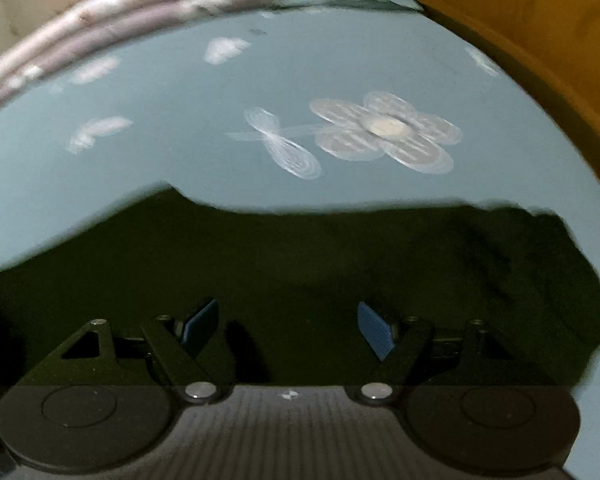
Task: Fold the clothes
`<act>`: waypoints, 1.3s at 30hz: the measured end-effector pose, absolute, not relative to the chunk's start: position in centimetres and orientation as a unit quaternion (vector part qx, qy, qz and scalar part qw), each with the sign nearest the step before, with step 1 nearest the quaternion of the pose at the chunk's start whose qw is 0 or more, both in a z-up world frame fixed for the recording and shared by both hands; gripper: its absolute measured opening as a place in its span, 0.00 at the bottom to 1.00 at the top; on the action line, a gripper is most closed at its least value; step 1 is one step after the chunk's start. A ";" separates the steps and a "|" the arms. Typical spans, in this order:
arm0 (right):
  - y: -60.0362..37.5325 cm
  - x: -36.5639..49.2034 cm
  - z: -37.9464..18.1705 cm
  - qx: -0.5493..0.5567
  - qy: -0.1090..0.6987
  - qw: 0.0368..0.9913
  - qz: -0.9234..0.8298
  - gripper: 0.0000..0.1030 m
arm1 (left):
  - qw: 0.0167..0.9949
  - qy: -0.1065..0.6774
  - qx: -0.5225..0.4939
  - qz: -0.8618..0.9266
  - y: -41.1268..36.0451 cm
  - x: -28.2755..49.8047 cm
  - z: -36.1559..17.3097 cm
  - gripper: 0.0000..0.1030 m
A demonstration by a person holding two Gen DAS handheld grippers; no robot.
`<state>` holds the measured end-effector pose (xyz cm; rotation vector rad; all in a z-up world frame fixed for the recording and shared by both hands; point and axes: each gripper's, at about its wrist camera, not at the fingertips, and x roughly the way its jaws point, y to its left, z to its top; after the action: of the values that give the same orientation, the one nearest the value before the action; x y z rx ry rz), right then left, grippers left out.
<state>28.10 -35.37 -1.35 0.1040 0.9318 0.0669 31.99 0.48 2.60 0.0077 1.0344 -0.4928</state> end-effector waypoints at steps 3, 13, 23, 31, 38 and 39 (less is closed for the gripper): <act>-32.8 29.5 -1.2 0.021 0.446 0.892 0.068 0.78 | 0.841 0.491 0.010 -0.228 0.4 31.6 2.6 0.87; -26.6 32.4 0.2 0.006 0.414 0.891 0.184 0.69 | 0.846 0.494 -0.002 -0.199 1.8 30.6 3.0 0.87; -21.6 35.5 -2.4 -0.040 0.437 0.873 0.210 0.43 | 0.851 0.497 -0.010 -0.168 3.2 28.9 3.1 0.87; -23.3 33.6 -0.7 -0.016 0.430 0.878 0.209 0.56 | 0.856 0.494 0.013 -0.154 3.2 28.2 2.6 0.87; -29.4 28.3 -0.5 0.027 0.465 0.873 0.145 0.71 | 0.849 0.504 0.027 -0.158 2.9 28.6 1.0 0.87; -30.2 27.7 -0.9 0.034 0.472 0.871 0.135 0.71 | 0.847 0.505 0.028 -0.161 2.7 28.7 0.8 0.87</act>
<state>27.68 -30.18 -0.86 0.0707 0.9871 0.2814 28.70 2.66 0.83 0.0591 1.0658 -0.3393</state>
